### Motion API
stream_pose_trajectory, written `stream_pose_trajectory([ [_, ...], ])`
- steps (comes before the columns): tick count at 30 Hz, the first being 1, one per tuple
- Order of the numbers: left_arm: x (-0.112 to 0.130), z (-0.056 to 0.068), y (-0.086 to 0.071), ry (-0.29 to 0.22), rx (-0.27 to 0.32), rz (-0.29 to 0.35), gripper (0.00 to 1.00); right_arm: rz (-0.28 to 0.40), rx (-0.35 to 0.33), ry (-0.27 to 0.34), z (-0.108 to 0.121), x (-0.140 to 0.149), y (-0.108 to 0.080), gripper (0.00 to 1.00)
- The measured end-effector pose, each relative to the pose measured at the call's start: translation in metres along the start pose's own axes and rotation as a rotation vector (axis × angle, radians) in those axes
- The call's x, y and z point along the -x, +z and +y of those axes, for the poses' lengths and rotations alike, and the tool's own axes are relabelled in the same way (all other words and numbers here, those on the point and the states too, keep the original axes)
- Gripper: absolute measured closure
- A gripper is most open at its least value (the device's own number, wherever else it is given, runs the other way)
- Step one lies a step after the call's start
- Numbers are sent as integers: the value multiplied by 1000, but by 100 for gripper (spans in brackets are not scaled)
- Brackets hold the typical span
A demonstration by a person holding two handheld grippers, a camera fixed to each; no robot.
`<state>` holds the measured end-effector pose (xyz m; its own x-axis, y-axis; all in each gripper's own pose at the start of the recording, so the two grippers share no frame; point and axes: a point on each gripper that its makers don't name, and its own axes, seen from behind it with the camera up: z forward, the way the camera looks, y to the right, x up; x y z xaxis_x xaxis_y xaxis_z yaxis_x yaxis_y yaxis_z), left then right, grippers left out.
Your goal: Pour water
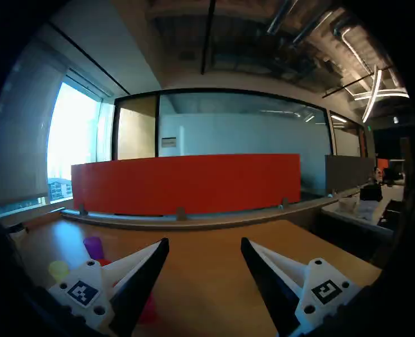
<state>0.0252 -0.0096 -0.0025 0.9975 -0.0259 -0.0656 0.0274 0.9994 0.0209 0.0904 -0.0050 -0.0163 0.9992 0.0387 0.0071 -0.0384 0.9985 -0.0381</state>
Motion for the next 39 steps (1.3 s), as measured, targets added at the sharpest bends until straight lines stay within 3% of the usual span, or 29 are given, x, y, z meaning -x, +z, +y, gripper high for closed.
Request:
stream_pose_trajectory([
  [18, 22, 6, -1, 17, 6, -46, 11, -4, -1, -23, 0, -3, -3, 1],
  [39, 26, 5, 0, 27, 4, -65, 11, 18, -13, -21, -2, -10, -7, 1],
])
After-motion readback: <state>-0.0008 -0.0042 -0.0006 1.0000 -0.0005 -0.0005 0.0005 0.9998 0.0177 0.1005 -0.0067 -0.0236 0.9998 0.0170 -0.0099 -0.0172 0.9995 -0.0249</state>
